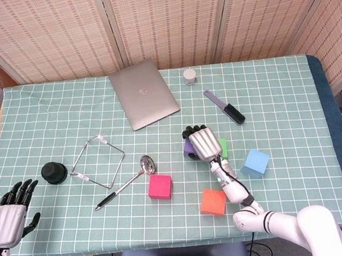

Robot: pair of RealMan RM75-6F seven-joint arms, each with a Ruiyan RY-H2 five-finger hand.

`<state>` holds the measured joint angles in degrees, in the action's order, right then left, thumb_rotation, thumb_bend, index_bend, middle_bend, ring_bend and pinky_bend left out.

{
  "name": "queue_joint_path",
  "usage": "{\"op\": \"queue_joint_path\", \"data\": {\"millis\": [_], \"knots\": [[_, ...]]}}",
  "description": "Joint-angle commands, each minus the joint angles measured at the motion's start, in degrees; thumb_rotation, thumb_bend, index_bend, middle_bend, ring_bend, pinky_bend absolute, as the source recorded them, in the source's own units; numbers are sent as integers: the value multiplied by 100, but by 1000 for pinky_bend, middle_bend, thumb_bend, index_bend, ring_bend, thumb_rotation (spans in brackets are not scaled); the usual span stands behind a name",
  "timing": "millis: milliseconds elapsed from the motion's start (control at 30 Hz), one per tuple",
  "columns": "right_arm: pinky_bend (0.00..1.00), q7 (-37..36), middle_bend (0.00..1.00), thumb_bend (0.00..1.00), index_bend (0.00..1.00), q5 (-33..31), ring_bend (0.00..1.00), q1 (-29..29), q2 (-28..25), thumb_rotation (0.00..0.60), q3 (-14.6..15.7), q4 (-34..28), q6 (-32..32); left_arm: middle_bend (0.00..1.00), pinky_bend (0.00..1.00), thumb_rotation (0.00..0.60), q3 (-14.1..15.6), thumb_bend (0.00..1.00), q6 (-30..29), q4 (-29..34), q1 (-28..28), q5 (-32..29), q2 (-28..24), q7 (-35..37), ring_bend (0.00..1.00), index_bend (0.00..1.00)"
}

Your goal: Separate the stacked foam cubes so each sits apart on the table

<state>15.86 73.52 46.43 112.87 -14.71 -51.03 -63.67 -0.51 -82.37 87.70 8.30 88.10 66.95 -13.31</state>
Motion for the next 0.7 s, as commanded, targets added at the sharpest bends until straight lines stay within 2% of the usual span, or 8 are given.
{"op": "queue_joint_path", "data": {"millis": [33, 233, 367, 467, 567, 633, 700], "knots": [[613, -604, 576, 129, 490, 401, 554, 8, 128, 600, 111, 218, -322, 99, 284, 600, 1, 332, 6, 1, 2, -3, 1, -4, 99, 102], [613, -1686, 576, 130, 492, 998, 554, 38, 224, 600, 297, 486, -830, 99, 283, 600, 4, 333, 4, 8, 3, 3, 4, -11, 99, 102], [604, -2086, 576, 129, 491, 1101, 547, 106, 204, 600, 404, 509, -597, 99, 283, 600, 5, 333, 15, 5, 7, -3, 5, -9, 99, 103], [567, -2228, 567, 130, 475, 1107, 495, 147, 189, 600, 451, 501, -380, 99, 283, 600, 4, 333, 14, 2, 7, -3, 2, -4, 99, 102], [464, -2259, 514, 130, 455, 1096, 394, 156, 181, 600, 460, 486, -301, 99, 283, 600, 2, 334, 9, 2, 6, -3, 1, 2, 99, 102], [353, -2270, 434, 129, 426, 1099, 290, 163, 171, 600, 484, 481, -235, 99, 283, 600, 0, 333, 7, 0, 6, -4, 0, 8, 99, 102], [114, -2277, 223, 130, 325, 1110, 79, 167, 140, 600, 541, 491, -101, 99, 283, 600, -5, 332, 5, -7, 4, -15, -4, 25, 99, 102]]}}
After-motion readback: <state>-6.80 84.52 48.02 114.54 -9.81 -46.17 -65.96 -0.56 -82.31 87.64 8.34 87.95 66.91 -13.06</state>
